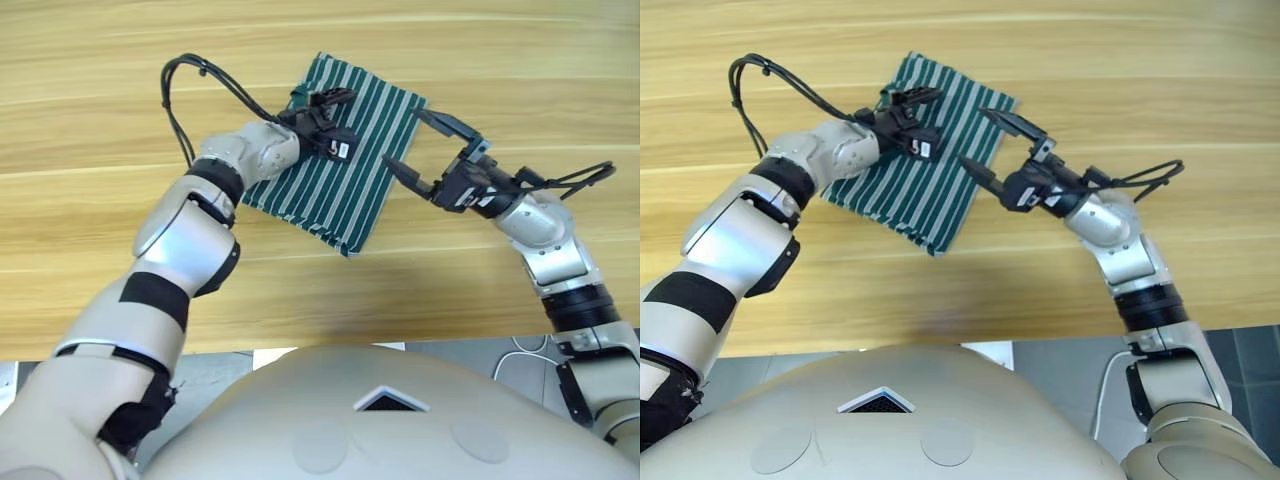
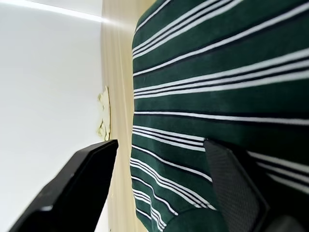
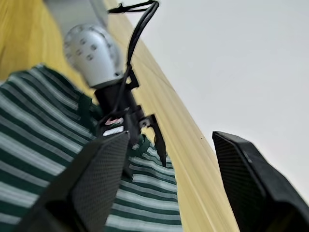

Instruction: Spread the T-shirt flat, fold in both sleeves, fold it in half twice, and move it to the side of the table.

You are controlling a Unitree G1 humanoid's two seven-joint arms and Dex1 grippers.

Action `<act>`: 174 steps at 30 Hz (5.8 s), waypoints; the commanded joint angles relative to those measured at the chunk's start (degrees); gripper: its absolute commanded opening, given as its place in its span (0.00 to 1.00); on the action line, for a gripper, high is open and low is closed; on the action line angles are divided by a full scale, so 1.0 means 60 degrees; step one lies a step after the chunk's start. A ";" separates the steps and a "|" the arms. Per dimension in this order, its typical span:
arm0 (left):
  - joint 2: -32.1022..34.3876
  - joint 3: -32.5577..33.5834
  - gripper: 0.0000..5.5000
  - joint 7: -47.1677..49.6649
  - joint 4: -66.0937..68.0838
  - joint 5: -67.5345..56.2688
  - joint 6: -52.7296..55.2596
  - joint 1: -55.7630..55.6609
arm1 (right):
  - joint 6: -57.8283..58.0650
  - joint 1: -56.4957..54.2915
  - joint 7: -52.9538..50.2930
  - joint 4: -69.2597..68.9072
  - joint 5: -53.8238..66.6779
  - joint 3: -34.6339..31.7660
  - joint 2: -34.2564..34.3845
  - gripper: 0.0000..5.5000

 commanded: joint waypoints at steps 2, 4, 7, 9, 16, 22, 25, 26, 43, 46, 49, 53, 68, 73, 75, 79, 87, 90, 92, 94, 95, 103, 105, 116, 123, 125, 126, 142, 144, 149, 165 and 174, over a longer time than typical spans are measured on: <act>0.1296 0.0723 0.60 -0.0223 -0.0076 -0.1032 -0.0592 0.1850 | 0.0023 0.0065 0.0005 0.0378 -0.0901 0.0248 0.0442 0.58; 0.1618 0.1483 0.60 0.0028 -0.0749 -0.2054 -0.1041 0.2950 | -0.0045 0.0095 -0.0157 0.0763 -0.1666 0.0497 0.0605 0.58; 0.1528 0.1962 0.60 -0.0269 -0.2834 -0.3188 -0.1254 0.4845 | -0.0087 0.0147 -0.0341 0.0997 -0.2363 0.0683 0.0750 0.58; 0.1201 0.2083 0.60 -0.0588 -0.4661 -0.3844 -0.0793 0.5910 | 0.0014 0.0042 -0.0428 0.0989 -0.2748 0.0796 0.0875 0.58; 0.0402 0.3799 0.60 -0.0086 -0.8876 -0.5023 0.1409 0.6420 | -0.0030 0.0104 -0.0462 0.0497 -0.3742 0.1319 0.1087 0.58; 0.0004 0.4964 0.60 -0.0093 -1.0866 -0.6037 0.2252 0.6885 | 0.0030 0.0609 -0.0201 -0.0236 -0.3491 0.0958 0.0409 0.58; 0.0492 0.5599 0.60 -0.0611 -1.1433 -0.6641 0.2161 0.7045 | -0.0160 0.1632 0.0713 -0.1035 -0.2776 0.1121 -0.0625 0.58; 0.0904 0.5916 0.60 -0.0709 -1.1246 -0.6595 0.2089 0.7046 | -0.0169 0.1978 0.0890 -0.1209 -0.2704 0.1105 -0.0917 0.58; 0.3251 0.6814 0.60 -0.2070 -0.9842 -0.6044 0.0088 0.7906 | 0.0257 0.1803 0.0362 -0.0124 -0.3056 0.0460 -0.1244 0.58; 0.3339 0.6431 0.60 -0.2479 -0.9808 -0.5897 -0.0524 0.8078 | 0.0140 0.1953 0.0442 -0.0613 -0.2417 0.0282 -0.1175 0.58; 0.3991 0.5766 0.60 -0.3102 -0.9529 -0.5194 -0.1591 0.8321 | 0.0052 0.2376 0.0364 -0.1720 -0.0530 -0.0487 -0.1160 0.58; 0.5467 0.5654 0.60 -0.3676 -0.9207 -0.4373 -0.2360 0.8632 | 0.0068 0.3118 0.0121 -0.2361 0.0214 -0.2424 -0.1701 0.58; 0.7317 0.3677 0.60 -0.7184 -1.0571 -0.5976 -0.2966 1.0520 | -0.0186 0.4326 0.1022 -0.1748 -0.3225 -0.1353 -0.2274 0.58; 0.6669 0.2916 0.60 -0.7520 -0.9997 -0.5804 -0.3106 0.9550 | -0.0276 0.4169 0.1320 -0.1849 -0.3271 -0.0611 -0.2088 0.58; 0.6533 0.2785 0.60 -0.7505 -0.9512 -0.5633 -0.3268 0.9204 | -0.0268 0.4093 0.1334 -0.1849 -0.3276 -0.0482 -0.2101 0.58; 0.6311 0.2584 0.60 -0.7369 -0.8862 -0.5383 -0.3560 0.8771 | -0.0282 0.3808 0.1450 -0.1781 -0.3262 -0.0153 -0.2066 0.58; 0.6212 0.2158 0.58 -0.7455 -0.8396 -0.5407 -0.4047 0.8561 | -0.0262 0.3046 0.1480 -0.1382 -0.3360 0.0574 -0.1738 0.58; 0.6157 0.2008 0.51 -0.7490 -0.8274 -0.5375 -0.4147 0.8481 | -0.0321 0.2753 0.1339 -0.1138 -0.3406 0.0657 -0.1591 0.55; 0.6110 0.1934 0.45 -0.7502 -0.8094 -0.5277 -0.4194 0.8386 | -0.0338 0.2690 0.1256 -0.1078 -0.3405 0.0675 -0.1536 0.49; 0.6077 0.1867 0.40 -0.7464 -0.7951 -0.5252 -0.4233 0.8314 | -0.0384 0.2626 0.1193 -0.1025 -0.3334 0.0700 -0.1471 0.43; 0.6046 0.1832 0.36 -0.7440 -0.7872 -0.5240 -0.4254 0.8267 | -0.0392 0.2601 0.1172 -0.1023 -0.3311 0.0715 -0.1456 0.40; 0.5798 0.1631 0.15 -0.7329 -0.7516 -0.5137 -0.4515 0.8048 | -0.0440 0.2545 0.1068 -0.1015 -0.3293 0.0780 -0.1385 0.14; 0.5853 0.1631 0.10 -0.7316 -0.7469 -0.5153 -0.4511 0.8050 | -0.0435 0.2550 0.1078 -0.1045 -0.3258 0.0754 -0.1372 0.08; 0.6172 0.1781 0.03 -0.7163 -0.8346 -0.5548 -0.4439 0.8920 | -0.0438 0.3156 0.1223 -0.1652 -0.2285 0.0518 -0.1601 0.04; 0.5416 0.2746 0.03 -0.6161 -1.0009 -0.6480 -0.3444 0.9353 | 0.0186 0.3702 0.0862 -0.2223 -0.1215 -0.0706 -0.1664 0.04; 0.5058 0.3147 0.03 -0.5713 -0.9828 -0.6005 -0.3218 0.8927 | 0.0369 0.3370 0.0754 -0.1954 -0.1503 -0.0823 -0.1480 0.04; 0.4891 0.3355 0.03 -0.5439 -0.9771 -0.5778 -0.3129 0.8759 | 0.0454 0.3234 0.0723 -0.1908 -0.1556 -0.0840 -0.1394 0.04; 0.3398 0.3944 0.03 -0.2956 -0.8013 -0.3282 -0.1137 0.5810 | 0.2259 -0.1344 -0.1267 0.0806 -0.3200 -0.0984 0.0750 0.04; 0.3359 0.3866 0.03 -0.2746 -0.7788 -0.3180 -0.1062 0.5736 | 0.2268 -0.1695 -0.1448 0.1294 -0.3420 -0.0795 0.0954 0.04; 0.3196 0.3730 0.03 -0.2433 -0.7460 -0.3082 -0.0962 0.5720 | 0.2291 -0.2611 -0.1827 0.2598 -0.3834 -0.0328 0.1456 0.04; 0.1992 0.3330 0.20 -0.1488 -0.4255 -0.2963 -0.1119 0.3635 | 0.2341 -0.3965 -0.3195 0.5062 -0.4530 0.0346 0.2026 0.31; 0.1498 0.3343 0.46 0.0604 -0.1130 -0.2755 -0.0047 0.1889 | 0.2366 -0.3927 -0.3549 0.4447 -0.4383 0.0521 0.2458 0.60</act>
